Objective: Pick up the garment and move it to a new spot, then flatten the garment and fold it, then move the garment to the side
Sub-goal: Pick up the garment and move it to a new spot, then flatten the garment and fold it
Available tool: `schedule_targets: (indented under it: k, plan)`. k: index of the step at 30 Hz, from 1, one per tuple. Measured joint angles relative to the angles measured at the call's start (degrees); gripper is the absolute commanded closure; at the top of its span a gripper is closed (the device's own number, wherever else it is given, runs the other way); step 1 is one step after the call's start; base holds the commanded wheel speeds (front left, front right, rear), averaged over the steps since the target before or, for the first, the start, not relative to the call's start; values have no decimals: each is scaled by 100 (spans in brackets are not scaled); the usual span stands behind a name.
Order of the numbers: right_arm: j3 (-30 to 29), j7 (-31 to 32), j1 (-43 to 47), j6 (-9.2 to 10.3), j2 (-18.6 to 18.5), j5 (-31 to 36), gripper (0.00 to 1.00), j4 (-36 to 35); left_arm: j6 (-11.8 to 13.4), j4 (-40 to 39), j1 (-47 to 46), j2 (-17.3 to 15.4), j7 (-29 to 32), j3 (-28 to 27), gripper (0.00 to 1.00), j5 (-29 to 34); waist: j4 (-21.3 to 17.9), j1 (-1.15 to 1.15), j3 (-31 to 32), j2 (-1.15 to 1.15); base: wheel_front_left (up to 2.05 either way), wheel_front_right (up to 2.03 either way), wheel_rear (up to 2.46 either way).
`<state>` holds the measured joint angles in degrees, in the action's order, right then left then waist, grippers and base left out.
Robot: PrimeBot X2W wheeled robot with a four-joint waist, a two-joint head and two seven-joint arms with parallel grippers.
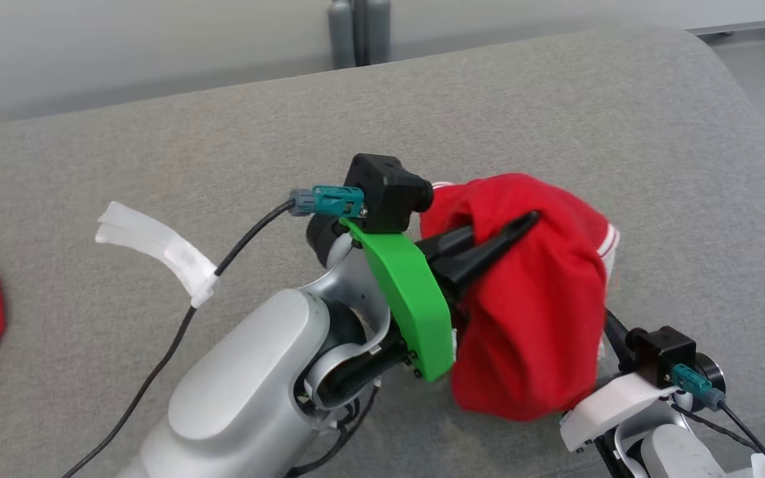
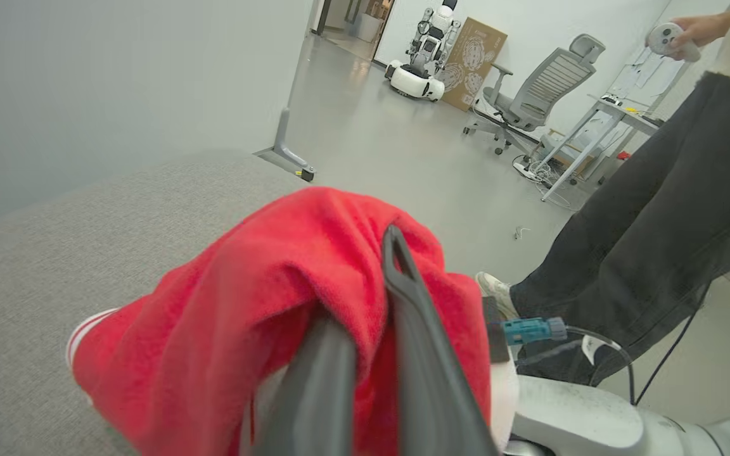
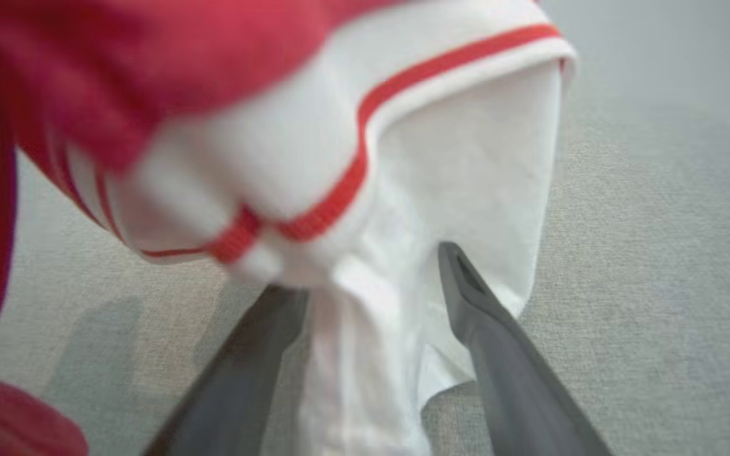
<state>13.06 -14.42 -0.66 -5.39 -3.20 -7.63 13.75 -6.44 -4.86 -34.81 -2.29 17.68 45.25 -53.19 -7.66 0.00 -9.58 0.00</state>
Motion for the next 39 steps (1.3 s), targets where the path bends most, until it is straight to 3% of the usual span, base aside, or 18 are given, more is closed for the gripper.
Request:
schedule_targets:
  k: [3, 8, 13, 15, 17, 18, 24, 29, 39]
  plan:
    - [-23, -1, 34, 2, 9, -3, 0, -14, 263, 489, 86, -109, -8, -104, 100, 530, -202, 0, 56, 0, 0, 0, 0]
    - [-136, 0, 124, 44, 16, -60, 0, -52, 523, 1333, 235, -628, -9, -119, 100, 1113, -421, 0, 90, 0, 0, 0, 0]
    - [-148, 0, 127, 43, 46, -60, 0, -101, 650, 1895, 261, -1017, 43, 23, 100, 1593, -444, 0, 54, 0, 0, 0, 0]
    - [-180, 0, 127, 43, 49, -59, 0, -119, 656, 2115, 266, -1146, 111, 134, 95, 1711, -422, 0, 60, 0, 0, 0, 0]
    - [-216, 0, 127, 43, 51, -58, 0, -152, 806, 2340, 285, -1233, 96, 132, 64, 1876, -375, 0, 51, 0, 0, 0, 0]
    - [-231, 0, 127, 43, 51, -58, 0, -165, 854, 2386, 285, -1232, 81, 123, 0, 1909, -356, 0, 48, 0, 0, 0, 0]
    - [-253, 0, 125, 37, 53, -48, 0, -165, 1078, 2586, 284, -1087, -198, 75, 0, 2061, -208, 0, 37, 0, 0, 0, 0]
    - [-298, 0, 116, 37, 67, -34, 0, 57, 1310, 2687, 287, -1135, -535, -308, 0, 2279, -116, 0, 79, 0, 0, 0, 0]
    - [-515, 0, 178, 96, -80, -31, 0, 844, 1351, 2584, 754, -1047, -1095, -981, 0, 2272, 106, 0, 156, 0, 0, 0, 0]
